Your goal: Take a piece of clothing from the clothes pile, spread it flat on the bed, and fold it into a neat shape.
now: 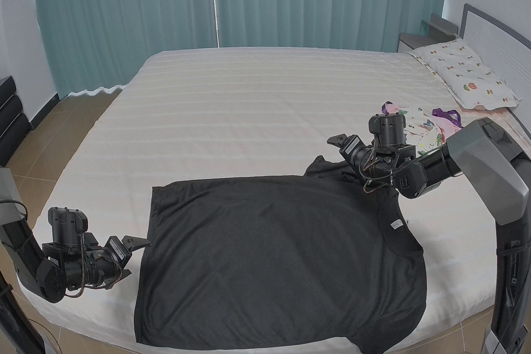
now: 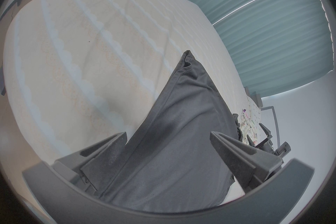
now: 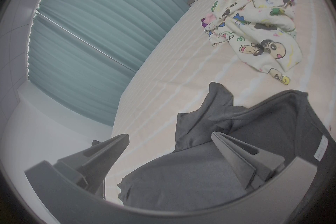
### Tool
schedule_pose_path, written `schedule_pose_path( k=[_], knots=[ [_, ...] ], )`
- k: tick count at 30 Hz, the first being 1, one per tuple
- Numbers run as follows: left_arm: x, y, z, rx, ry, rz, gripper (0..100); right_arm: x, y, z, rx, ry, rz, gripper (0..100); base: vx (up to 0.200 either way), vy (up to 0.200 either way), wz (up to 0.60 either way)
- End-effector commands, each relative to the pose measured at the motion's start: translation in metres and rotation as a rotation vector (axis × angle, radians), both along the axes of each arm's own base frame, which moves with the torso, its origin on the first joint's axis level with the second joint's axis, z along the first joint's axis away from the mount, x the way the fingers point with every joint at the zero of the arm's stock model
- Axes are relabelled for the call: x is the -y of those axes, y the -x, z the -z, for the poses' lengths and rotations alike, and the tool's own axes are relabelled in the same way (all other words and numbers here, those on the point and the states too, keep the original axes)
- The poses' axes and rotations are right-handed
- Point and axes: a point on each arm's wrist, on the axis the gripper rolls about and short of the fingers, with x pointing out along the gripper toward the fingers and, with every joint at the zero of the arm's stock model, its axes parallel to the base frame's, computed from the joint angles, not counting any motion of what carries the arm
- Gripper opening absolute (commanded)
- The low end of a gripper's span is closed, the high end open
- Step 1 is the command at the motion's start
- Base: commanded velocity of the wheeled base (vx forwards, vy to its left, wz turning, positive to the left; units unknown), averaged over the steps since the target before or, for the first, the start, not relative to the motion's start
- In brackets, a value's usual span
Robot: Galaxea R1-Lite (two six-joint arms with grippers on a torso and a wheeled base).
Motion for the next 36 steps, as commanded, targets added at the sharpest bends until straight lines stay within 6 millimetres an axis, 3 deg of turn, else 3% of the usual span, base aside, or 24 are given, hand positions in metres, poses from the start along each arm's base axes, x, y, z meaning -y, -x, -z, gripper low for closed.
schedule_pose_path(
  k=[1,11,20,28,36],
  knots=[
    [0.000,0.000,0.004,-0.019,0.007,-0.007,100,-0.005,-0.013,0.021,-0.045,0.015,0.002,100,0.000,0.000,0.00],
    [0.000,-0.001,0.005,-0.023,0.006,-0.004,100,-0.015,-0.027,0.029,-0.082,0.035,0.009,100,0.000,0.000,0.00],
    [0.000,-0.001,0.008,-0.034,0.002,-0.005,100,-0.014,-0.026,0.025,-0.119,0.046,0.009,100,0.000,0.000,0.00],
    [0.000,-0.002,0.012,-0.048,0.001,-0.004,100,-0.017,-0.033,0.052,-0.188,0.075,0.009,100,0.000,0.000,0.00],
    [0.001,-0.002,0.014,-0.057,0.000,-0.004,100,-0.014,-0.051,0.035,-0.093,0.006,0.028,100,0.000,0.000,0.00]
  ],
)
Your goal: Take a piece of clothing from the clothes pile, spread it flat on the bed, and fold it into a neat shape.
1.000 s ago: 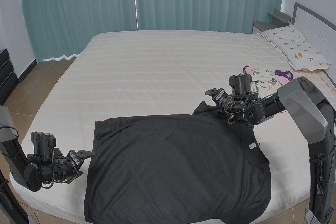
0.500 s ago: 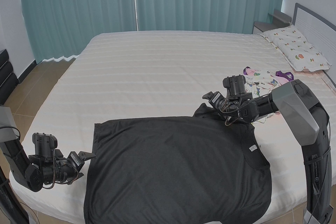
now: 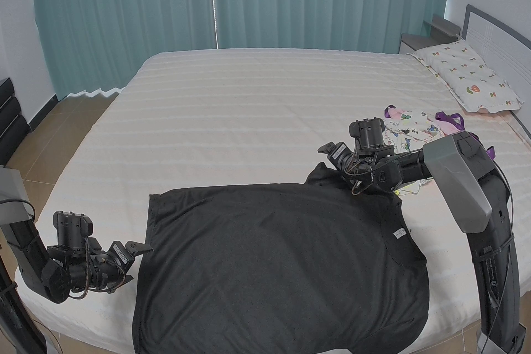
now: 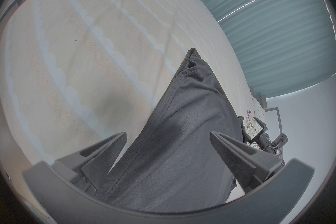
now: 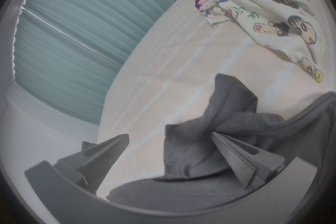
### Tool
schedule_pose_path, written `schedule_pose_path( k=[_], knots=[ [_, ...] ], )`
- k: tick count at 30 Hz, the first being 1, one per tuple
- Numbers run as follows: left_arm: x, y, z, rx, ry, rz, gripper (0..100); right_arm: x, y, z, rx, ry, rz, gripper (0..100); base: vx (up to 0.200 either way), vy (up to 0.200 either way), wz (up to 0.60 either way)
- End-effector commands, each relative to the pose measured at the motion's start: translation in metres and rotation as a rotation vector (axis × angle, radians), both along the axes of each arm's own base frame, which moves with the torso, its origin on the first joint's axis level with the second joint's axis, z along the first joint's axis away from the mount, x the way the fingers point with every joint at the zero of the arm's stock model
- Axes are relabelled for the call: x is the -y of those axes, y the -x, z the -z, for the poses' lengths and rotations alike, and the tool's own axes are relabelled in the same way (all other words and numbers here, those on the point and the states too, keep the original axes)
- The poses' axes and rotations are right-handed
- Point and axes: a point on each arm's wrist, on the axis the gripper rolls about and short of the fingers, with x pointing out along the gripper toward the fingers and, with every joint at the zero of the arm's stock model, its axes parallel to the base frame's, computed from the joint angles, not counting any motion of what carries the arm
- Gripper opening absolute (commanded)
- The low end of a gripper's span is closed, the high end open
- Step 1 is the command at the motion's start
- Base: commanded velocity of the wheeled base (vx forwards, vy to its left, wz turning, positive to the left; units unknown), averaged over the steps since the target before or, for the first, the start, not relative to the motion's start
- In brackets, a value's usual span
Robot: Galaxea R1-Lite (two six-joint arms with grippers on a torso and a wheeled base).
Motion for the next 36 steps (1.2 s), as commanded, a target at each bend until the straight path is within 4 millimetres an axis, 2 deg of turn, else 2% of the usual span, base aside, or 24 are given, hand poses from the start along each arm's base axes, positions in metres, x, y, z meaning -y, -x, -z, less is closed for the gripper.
schedule_pose_path(
  k=[1,5,6,8,14,19,22,24,27,33,36],
  knots=[
    [0.000,-0.001,0.005,-0.019,0.000,-0.001,100,-0.001,-0.016,0.001,0.074,-0.057,0.019,100,0.000,0.000,0.00],
    [0.000,-0.001,0.004,-0.010,-0.002,-0.002,100,-0.005,-0.027,0.008,0.102,-0.073,0.006,100,0.000,0.000,0.00],
    [0.000,-0.002,0.004,-0.001,-0.001,-0.003,100,-0.005,-0.030,0.018,0.087,-0.073,0.001,100,0.000,0.000,0.00],
    [0.000,-0.002,0.003,0.006,-0.001,-0.007,100,-0.003,-0.031,0.022,0.098,-0.076,0.006,100,0.000,0.000,0.00],
    [0.000,-0.002,0.006,-0.005,-0.001,-0.007,100,0.002,-0.030,-0.005,0.123,-0.085,0.012,100,0.000,0.000,0.00],
    [0.000,-0.002,0.006,-0.005,-0.001,-0.007,100,0.003,-0.025,-0.006,0.068,-0.056,0.009,100,0.000,0.000,0.00],
    [0.000,-0.002,0.006,-0.006,-0.001,-0.007,100,0.007,-0.022,-0.027,0.093,-0.053,0.005,100,0.000,0.000,0.00],
    [0.000,-0.002,0.006,-0.006,0.000,-0.005,100,0.009,-0.016,-0.030,0.067,-0.041,-0.005,100,0.000,0.000,0.00],
    [0.000,-0.002,0.006,-0.006,0.000,-0.005,100,0.009,-0.012,-0.027,0.041,-0.017,-0.031,100,0.000,0.000,0.00],
    [-0.001,-0.002,0.006,-0.006,-0.001,-0.008,100,0.007,-0.008,-0.004,-0.060,0.023,-0.050,100,0.000,0.000,0.00],
    [0.000,-0.002,0.006,-0.006,0.000,-0.005,100,0.006,-0.008,0.002,-0.079,0.029,-0.054,100,0.000,0.000,0.00]
  ],
)
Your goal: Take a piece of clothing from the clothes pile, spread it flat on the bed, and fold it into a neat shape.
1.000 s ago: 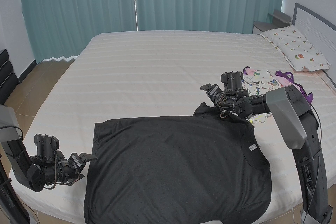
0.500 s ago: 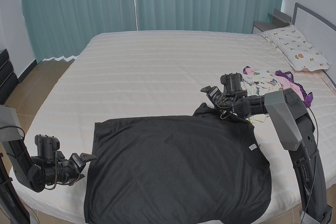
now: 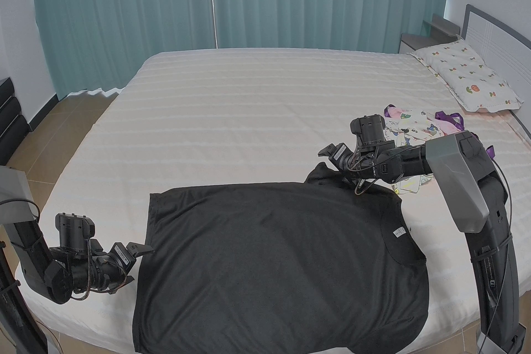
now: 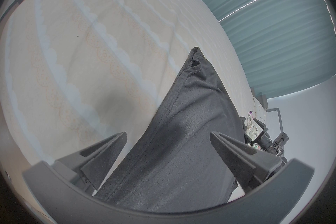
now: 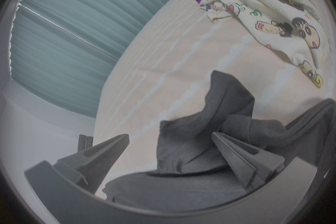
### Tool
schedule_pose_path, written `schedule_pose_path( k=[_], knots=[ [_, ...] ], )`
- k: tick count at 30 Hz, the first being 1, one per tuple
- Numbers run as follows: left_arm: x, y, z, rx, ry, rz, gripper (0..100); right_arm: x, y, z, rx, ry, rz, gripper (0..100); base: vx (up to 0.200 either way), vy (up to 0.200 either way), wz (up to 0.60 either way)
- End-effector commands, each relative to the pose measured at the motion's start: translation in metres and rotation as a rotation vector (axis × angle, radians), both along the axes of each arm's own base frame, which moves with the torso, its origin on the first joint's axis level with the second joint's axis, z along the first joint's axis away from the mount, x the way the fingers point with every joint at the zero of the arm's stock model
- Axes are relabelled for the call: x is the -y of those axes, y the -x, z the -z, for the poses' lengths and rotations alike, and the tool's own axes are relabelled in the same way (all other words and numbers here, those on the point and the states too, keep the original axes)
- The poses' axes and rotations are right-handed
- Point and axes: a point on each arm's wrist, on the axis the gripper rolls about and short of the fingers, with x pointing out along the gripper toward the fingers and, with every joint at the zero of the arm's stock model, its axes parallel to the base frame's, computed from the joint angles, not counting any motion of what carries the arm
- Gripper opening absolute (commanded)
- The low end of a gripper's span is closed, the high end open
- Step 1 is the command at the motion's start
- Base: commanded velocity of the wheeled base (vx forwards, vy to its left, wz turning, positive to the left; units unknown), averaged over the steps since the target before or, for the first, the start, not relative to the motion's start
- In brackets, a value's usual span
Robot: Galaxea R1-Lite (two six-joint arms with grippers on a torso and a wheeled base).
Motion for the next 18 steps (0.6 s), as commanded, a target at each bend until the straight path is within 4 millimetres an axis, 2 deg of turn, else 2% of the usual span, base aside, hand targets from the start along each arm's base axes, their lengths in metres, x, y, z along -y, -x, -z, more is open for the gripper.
schedule_pose_path(
  k=[1,5,6,7,8,9,10,11,15,18],
  knots=[
    [0.000,0.000,0.000,-0.002,0.000,-0.001,100,-0.002,0.000,0.005,-0.008,0.006,-0.005,100,0.000,0.000,0.00],
    [0.000,0.000,0.000,-0.002,0.001,-0.001,100,0.006,-0.006,-0.005,0.030,-0.001,0.007,100,0.000,0.000,0.00],
    [0.000,0.000,0.000,-0.002,0.002,-0.001,100,0.020,-0.013,-0.022,0.072,-0.013,0.036,100,0.000,0.000,0.00],
    [0.000,0.000,0.000,-0.002,0.002,-0.001,100,0.025,-0.014,-0.030,0.092,-0.017,0.046,100,0.000,0.000,0.00],
    [0.000,0.000,0.000,-0.002,0.002,-0.001,100,0.025,-0.014,-0.030,0.092,-0.017,0.046,100,0.000,0.000,0.00],
    [0.000,0.000,0.001,-0.004,0.002,-0.001,100,0.036,-0.016,-0.041,0.115,-0.021,0.064,100,0.000,0.000,0.00],
    [0.000,0.000,0.001,-0.004,0.002,-0.001,100,0.036,-0.016,-0.041,0.115,-0.021,0.064,100,0.000,0.000,0.00],
    [0.000,0.000,0.001,-0.004,0.002,-0.001,100,0.046,-0.016,-0.047,0.111,-0.006,0.074,100,0.000,0.000,0.00],
    [0.000,0.000,0.001,-0.004,0.002,-0.001,100,0.052,-0.016,-0.042,0.085,0.040,0.059,100,0.000,0.000,0.00],
    [0.000,0.000,0.001,-0.004,0.002,-0.001,100,0.059,-0.019,-0.031,0.073,0.081,0.047,100,0.000,0.000,0.00]
  ],
)
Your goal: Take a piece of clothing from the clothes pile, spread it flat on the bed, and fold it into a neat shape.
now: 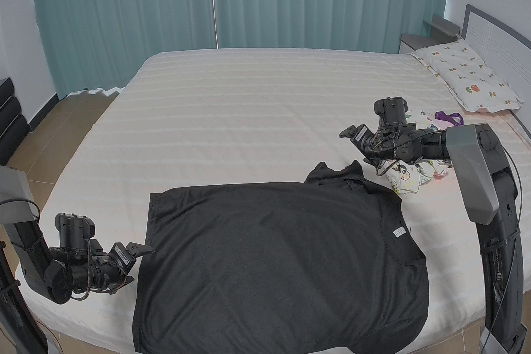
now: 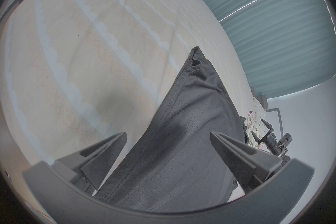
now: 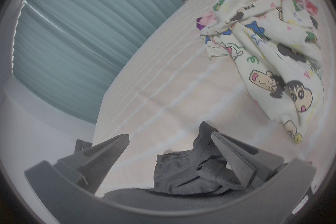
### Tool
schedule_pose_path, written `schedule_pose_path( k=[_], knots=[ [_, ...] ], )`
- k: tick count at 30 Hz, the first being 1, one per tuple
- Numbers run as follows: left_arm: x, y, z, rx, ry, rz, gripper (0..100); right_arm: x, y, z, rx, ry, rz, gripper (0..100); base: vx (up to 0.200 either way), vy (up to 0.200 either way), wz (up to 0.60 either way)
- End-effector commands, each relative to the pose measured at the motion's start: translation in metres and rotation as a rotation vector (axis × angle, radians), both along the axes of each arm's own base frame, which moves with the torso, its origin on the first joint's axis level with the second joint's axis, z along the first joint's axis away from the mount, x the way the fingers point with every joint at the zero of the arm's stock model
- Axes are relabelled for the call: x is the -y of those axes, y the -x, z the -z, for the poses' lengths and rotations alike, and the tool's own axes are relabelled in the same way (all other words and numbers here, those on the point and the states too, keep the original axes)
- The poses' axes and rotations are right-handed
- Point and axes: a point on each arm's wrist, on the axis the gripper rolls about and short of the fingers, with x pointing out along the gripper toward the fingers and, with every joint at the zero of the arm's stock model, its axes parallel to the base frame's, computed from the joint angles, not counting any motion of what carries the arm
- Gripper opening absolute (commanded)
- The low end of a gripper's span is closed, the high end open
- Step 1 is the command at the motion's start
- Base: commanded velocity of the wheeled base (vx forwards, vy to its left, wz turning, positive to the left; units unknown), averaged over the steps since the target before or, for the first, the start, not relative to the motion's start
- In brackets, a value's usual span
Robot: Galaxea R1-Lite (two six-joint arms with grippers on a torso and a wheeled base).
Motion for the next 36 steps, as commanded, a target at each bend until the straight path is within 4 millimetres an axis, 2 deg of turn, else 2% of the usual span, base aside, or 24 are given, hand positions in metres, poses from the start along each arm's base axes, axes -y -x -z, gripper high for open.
schedule_pose_path(
  k=[1,2,4,7,14,15,24,25,29,34,36],
  knots=[
    [0.000,0.000,0.000,-0.001,0.000,0.000,100,0.010,-0.004,0.015,-0.024,0.040,-0.001,100,0.000,0.000,0.00],
    [0.000,0.000,0.000,-0.001,0.000,0.000,100,0.010,-0.004,0.016,-0.025,0.041,-0.002,100,0.000,0.000,0.00],
    [0.000,0.000,0.000,-0.001,0.000,0.000,100,0.008,-0.005,0.032,-0.048,0.077,-0.023,100,0.000,0.000,0.00],
    [0.000,0.000,0.000,-0.001,0.000,0.000,100,0.006,-0.007,0.045,-0.063,0.096,-0.031,100,0.000,0.000,0.00],
    [0.000,0.000,0.001,-0.006,0.000,0.000,100,0.006,-0.006,0.054,-0.088,0.109,-0.036,100,0.000,0.000,0.00],
    [0.000,0.000,0.002,-0.007,0.000,0.000,100,0.006,-0.007,0.059,-0.087,0.116,-0.036,0,0.000,0.000,0.00],
    [0.000,0.000,0.002,-0.007,0.000,0.000,100,0.018,-0.015,0.052,-0.011,0.079,0.020,0,0.000,0.000,0.00],
    [0.000,0.000,0.002,-0.007,0.000,0.000,100,0.026,-0.022,0.040,0.111,0.052,0.057,0,0.000,0.000,0.00],
    [0.000,0.000,0.002,-0.007,0.000,0.000,100,0.035,-0.028,0.029,0.227,0.036,0.092,0,0.000,0.000,0.00],
    [0.000,0.000,0.002,-0.009,0.001,0.000,100,0.038,-0.032,0.026,0.320,0.026,0.106,0,0.000,0.000,0.00],
    [0.000,0.000,0.002,-0.009,0.002,0.001,100,0.037,-0.033,0.032,0.328,0.030,0.106,0,0.000,0.000,0.00]
  ],
)
